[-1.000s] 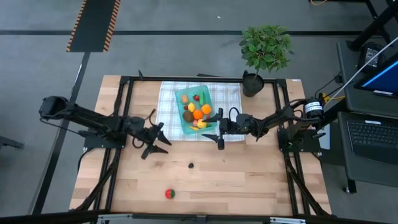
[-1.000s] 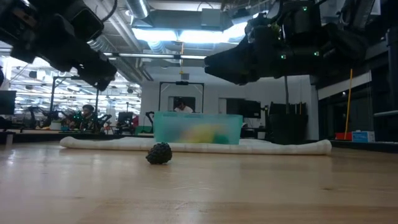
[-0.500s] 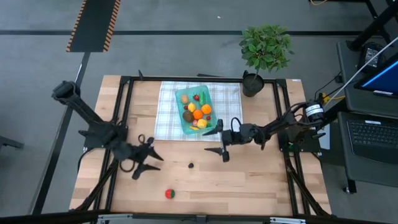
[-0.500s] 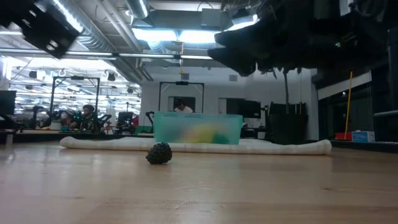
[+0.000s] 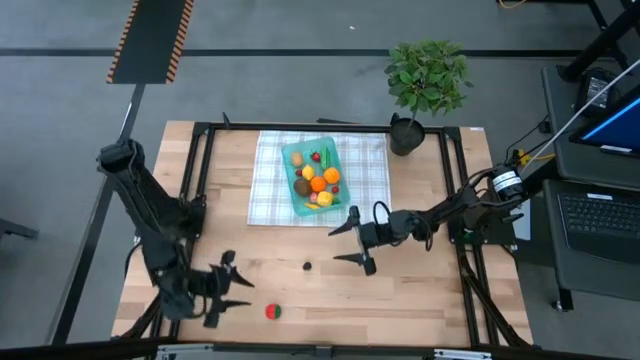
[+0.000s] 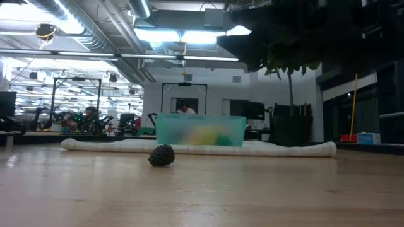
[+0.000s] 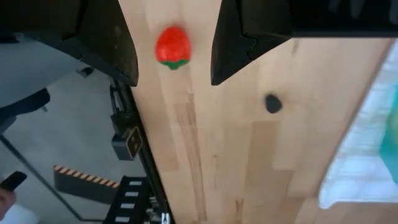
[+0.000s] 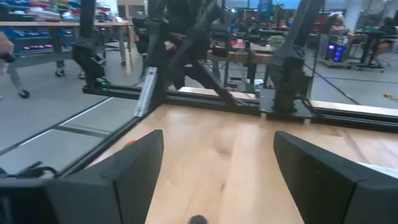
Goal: Pick and placing Produce into tupperware
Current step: Put the red strawberry into the blue bin
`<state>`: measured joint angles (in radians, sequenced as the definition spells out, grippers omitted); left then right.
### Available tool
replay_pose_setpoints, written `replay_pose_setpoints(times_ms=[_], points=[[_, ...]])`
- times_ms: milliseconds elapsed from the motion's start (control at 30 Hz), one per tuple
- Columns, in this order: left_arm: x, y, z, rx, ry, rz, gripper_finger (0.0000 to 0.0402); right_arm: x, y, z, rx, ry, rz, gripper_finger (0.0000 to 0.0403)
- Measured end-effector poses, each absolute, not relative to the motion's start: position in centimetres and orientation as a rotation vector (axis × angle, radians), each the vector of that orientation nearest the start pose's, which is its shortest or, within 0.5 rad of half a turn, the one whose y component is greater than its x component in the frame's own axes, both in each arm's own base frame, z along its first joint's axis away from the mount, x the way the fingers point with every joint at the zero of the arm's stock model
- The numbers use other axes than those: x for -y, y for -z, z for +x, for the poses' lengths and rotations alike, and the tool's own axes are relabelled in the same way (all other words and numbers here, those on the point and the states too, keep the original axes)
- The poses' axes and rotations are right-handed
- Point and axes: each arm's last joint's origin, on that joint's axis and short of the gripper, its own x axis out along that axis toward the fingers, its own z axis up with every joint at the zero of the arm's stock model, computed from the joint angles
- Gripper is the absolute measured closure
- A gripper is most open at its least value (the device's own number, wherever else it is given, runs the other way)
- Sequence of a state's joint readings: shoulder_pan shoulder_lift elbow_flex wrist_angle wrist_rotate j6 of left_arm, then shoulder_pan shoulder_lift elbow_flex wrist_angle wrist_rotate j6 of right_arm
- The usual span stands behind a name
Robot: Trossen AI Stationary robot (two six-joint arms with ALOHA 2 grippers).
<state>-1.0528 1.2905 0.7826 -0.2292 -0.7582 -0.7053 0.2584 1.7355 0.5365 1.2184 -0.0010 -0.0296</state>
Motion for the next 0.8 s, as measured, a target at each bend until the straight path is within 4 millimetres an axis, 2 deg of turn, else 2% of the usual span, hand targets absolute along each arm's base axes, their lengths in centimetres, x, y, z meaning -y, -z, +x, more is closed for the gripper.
replay_pose_setpoints(times_ms=[233, 433, 567, 700, 800], points=[[25.3, -22.5, 17.0, -0.615, 0.013, -0.138, 0.0209, -10.0, -16.0, 28.8, 0.026, -0.249, -0.028, 0.0096], [27.7, -22.4, 19.4, -0.706, -0.021, -0.155, 0.0209, -11.8, -16.0, 28.1, 0.025, -0.271, -0.029, 0.0096], [28.4, -21.9, 20.3, -0.726, -0.031, -0.161, 0.0209, -12.4, -15.9, 27.8, 0.02, -0.293, -0.03, 0.0096], [28.3, -21.3, 20.9, -0.744, -0.067, -0.225, 0.0209, -12.7, -15.8, 27.7, 0.014, -0.301, -0.032, 0.0096], [28.3, -21.2, 21.0, -0.793, -0.032, -0.228, 0.0209, -12.7, -15.8, 27.7, 0.013, -0.302, -0.032, 0.0096]])
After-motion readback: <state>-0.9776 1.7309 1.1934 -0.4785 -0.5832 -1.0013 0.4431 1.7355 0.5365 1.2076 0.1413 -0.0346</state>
